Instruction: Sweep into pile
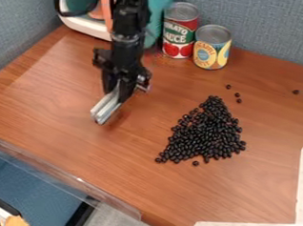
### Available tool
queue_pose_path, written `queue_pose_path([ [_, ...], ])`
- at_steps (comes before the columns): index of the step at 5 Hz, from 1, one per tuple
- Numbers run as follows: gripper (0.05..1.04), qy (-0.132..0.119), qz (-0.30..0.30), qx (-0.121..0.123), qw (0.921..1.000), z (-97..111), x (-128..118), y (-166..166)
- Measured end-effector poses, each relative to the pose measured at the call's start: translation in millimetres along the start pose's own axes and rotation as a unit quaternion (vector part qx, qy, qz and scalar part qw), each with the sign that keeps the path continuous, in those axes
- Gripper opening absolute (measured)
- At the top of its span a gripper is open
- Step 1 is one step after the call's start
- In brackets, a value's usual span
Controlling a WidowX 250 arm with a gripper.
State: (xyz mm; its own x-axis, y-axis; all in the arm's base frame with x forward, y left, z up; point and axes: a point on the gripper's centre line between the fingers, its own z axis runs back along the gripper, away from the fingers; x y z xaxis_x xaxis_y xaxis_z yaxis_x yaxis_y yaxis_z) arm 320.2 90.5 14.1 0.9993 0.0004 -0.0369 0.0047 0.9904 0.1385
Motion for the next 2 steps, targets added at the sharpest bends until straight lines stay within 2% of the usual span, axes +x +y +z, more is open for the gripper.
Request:
queue_pose_path([
  [1, 0.354, 0.011, 0.025, -0.002, 0.9996, -13.9, 2.4, 16.3],
  [2, 0.421, 0.013, 0.027, -0.006, 0.9995, -14.2, 4.1, 19.0],
])
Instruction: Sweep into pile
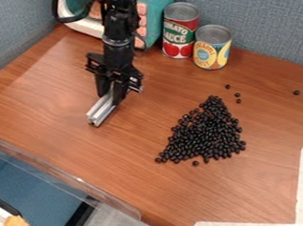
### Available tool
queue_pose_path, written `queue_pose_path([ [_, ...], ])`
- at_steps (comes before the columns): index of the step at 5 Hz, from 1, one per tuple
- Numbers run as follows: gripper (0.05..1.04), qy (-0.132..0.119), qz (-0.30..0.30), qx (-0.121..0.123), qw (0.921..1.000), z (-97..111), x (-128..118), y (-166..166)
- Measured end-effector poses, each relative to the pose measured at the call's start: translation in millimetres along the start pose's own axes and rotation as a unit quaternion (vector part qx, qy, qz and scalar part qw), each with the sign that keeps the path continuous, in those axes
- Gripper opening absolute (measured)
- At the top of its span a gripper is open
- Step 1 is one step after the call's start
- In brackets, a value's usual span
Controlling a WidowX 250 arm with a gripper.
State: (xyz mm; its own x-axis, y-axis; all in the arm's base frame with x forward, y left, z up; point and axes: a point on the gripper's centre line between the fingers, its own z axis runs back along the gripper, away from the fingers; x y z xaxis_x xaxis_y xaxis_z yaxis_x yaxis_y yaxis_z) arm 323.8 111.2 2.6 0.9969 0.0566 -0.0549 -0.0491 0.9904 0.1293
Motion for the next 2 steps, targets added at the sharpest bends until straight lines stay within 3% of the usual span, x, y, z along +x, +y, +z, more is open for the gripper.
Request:
queue_pose_path([
  [1, 0.73, 0.001, -0.011, -0.01, 0.9999, 4, -7, 7],
  [2, 0.984, -0.01, -0.023, -0.021, 0.9995, 25, -10, 12],
])
